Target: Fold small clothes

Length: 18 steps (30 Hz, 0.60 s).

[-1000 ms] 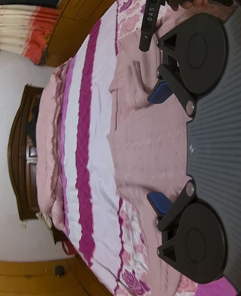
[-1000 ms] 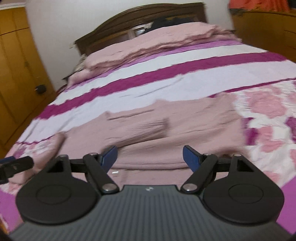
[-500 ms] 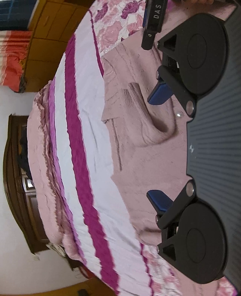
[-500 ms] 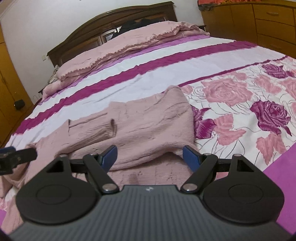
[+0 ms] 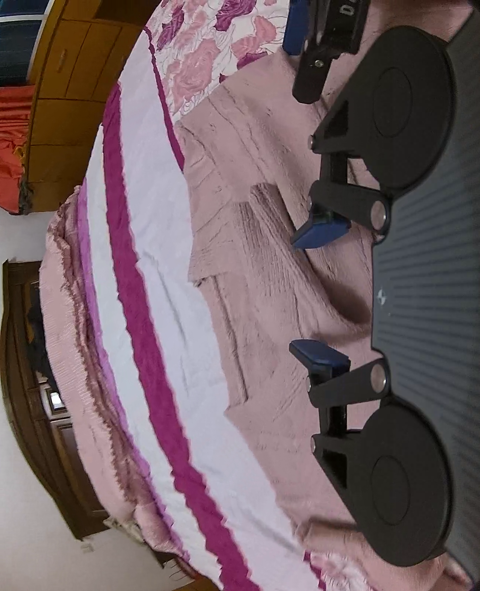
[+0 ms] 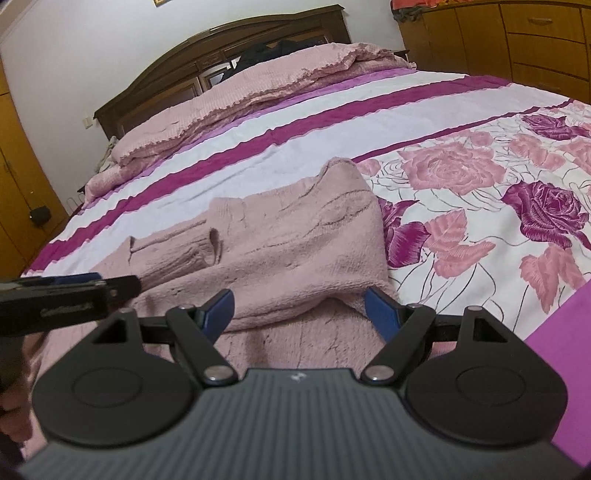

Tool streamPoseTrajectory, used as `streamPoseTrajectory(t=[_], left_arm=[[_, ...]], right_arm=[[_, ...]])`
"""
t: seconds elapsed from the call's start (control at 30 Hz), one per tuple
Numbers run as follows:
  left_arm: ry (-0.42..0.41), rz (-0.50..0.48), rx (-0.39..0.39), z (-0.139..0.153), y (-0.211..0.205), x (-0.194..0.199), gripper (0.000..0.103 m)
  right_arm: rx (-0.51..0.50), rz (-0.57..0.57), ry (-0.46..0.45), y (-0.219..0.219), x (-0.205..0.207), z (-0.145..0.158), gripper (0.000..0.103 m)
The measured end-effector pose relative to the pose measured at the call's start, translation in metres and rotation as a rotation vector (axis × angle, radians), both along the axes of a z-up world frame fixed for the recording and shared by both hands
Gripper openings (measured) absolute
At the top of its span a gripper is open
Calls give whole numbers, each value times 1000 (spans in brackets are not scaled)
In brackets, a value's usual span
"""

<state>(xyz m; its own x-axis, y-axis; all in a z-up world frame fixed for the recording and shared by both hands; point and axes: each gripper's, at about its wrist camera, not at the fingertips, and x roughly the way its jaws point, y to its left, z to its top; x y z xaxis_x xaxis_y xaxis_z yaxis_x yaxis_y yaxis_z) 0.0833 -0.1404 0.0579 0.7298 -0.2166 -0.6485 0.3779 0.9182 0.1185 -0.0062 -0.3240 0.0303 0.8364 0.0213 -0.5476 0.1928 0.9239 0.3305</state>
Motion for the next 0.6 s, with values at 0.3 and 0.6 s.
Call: streamPoseTrajectory(t=[0.3, 0.6], left_arm=[[18, 13, 25, -23, -9, 28, 66], [-31, 190, -82, -8, 25, 31, 18]], right_arm=[[57, 15, 18, -3, 5, -10, 79], [79, 12, 10, -5, 3, -13, 79]])
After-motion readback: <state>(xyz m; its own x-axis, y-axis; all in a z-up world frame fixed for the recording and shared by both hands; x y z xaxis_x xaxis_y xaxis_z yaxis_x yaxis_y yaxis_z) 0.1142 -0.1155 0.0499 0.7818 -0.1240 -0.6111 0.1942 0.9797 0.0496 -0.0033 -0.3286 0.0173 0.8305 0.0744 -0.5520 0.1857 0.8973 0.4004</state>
